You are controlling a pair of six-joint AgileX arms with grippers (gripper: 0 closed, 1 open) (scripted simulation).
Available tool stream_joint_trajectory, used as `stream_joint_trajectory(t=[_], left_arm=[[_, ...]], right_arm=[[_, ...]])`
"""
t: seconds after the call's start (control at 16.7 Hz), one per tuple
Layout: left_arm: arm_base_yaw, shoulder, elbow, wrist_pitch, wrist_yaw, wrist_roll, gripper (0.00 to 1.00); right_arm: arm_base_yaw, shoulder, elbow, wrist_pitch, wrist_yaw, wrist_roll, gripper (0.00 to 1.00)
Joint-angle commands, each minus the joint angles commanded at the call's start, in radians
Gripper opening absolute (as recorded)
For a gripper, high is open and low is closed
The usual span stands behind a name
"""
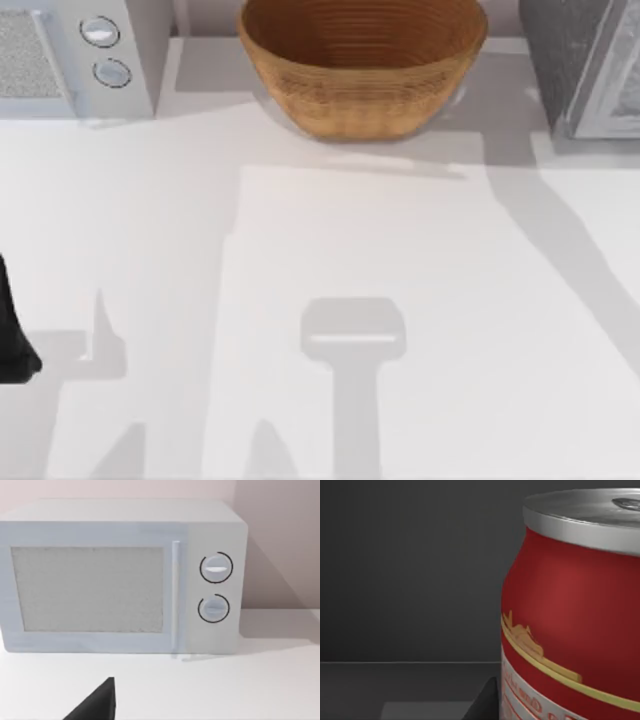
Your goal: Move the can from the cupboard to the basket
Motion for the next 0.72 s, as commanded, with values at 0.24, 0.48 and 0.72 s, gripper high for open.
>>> stream_joint_trajectory(t=[0.24, 0.48, 0.72], left_arm=[[0.0, 0.0, 0.0, 0.0, 0.0, 0.0, 1.0], [0.0, 0.0, 0.0, 0.0, 0.0, 0.0, 1.0], [0.0, 0.0, 0.0, 0.0, 0.0, 0.0, 1.0]], right_arm=[[-0.012, -0.023, -0.033, 0.015, -0.012, 0.002, 0.0], [-0.054, -0.162, -0.215, 0.082, -0.061, 0.003, 0.0], [-0.13, -0.387, -0.56, 0.184, -0.139, 0.002, 0.0]])
